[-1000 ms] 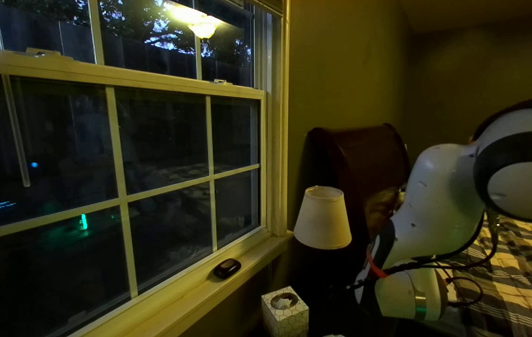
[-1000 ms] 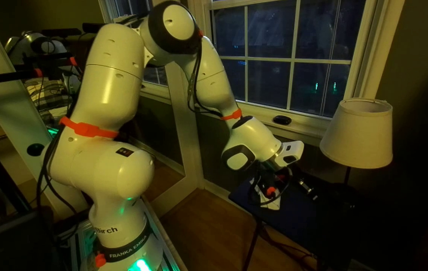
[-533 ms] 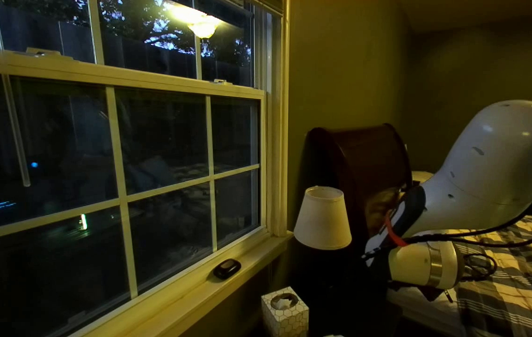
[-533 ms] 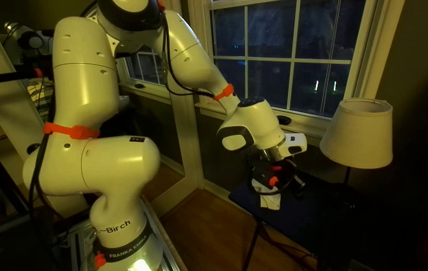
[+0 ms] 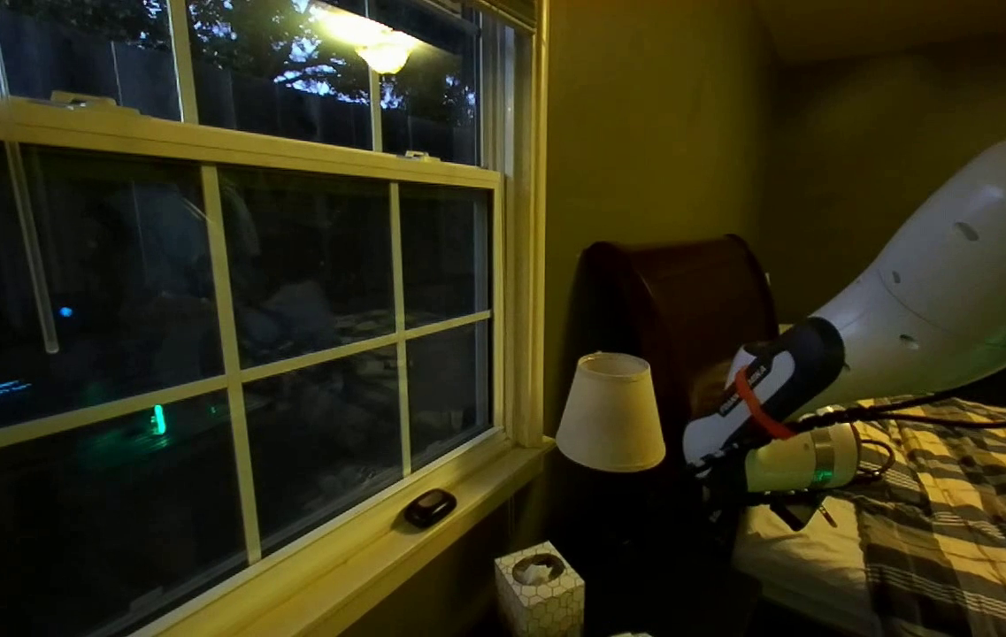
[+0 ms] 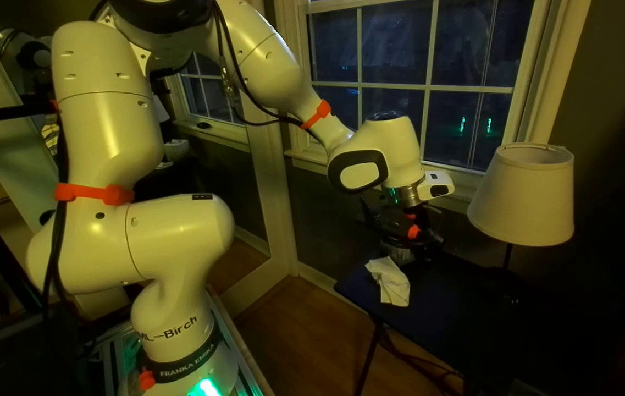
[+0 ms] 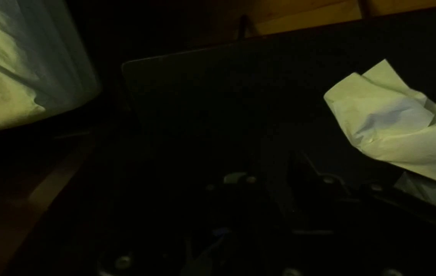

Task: Turn off the lamp

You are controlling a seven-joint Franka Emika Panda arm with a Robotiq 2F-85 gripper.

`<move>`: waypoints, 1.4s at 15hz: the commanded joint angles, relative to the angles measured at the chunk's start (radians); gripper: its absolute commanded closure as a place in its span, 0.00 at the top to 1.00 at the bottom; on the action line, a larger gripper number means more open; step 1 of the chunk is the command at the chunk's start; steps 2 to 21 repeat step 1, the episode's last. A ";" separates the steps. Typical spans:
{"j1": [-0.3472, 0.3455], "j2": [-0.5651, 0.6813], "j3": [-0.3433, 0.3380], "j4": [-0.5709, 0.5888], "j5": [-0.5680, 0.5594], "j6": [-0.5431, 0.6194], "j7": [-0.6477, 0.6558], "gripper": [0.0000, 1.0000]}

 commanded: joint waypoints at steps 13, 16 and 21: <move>-0.006 -0.009 0.003 -0.003 -0.003 0.004 0.000 0.28; -0.006 -0.009 0.003 -0.003 -0.003 0.004 0.000 0.28; -0.006 -0.009 0.003 -0.003 -0.003 0.004 0.000 0.28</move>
